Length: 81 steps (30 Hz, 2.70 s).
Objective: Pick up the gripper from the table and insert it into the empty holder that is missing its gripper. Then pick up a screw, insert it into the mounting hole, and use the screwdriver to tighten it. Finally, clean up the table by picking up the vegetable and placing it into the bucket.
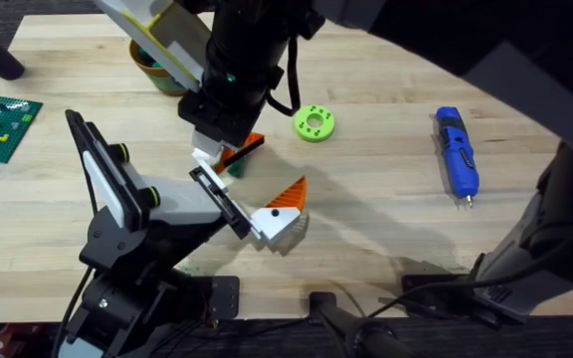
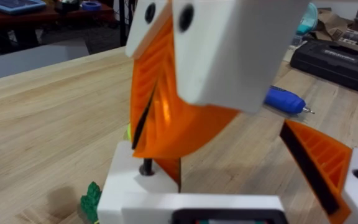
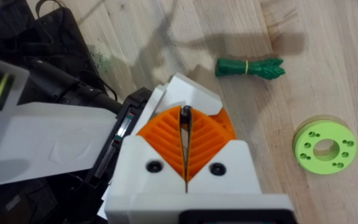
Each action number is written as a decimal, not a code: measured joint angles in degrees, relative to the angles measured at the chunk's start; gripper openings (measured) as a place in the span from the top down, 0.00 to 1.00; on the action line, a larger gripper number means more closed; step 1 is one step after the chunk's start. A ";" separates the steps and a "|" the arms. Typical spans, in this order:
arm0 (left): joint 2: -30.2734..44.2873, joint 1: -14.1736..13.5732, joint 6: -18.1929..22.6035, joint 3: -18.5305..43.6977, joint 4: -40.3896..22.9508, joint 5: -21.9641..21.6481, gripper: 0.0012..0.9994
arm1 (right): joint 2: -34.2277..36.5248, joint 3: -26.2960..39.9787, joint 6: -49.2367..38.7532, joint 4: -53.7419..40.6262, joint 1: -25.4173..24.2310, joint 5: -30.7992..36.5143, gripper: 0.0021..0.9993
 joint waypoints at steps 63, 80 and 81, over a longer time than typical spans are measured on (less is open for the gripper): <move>0.00 -0.01 -0.02 0.00 0.15 -0.02 0.01 | 0.00 0.00 -1.92 -1.23 -0.61 -1.15 1.00; 0.01 -0.01 -0.03 0.00 0.14 -0.02 0.01 | 0.06 0.00 -1.97 -1.09 -0.60 -1.15 1.00; 0.02 -0.01 -0.08 0.00 0.13 -0.02 0.01 | 0.11 0.00 -1.97 -1.06 -0.60 -1.16 1.00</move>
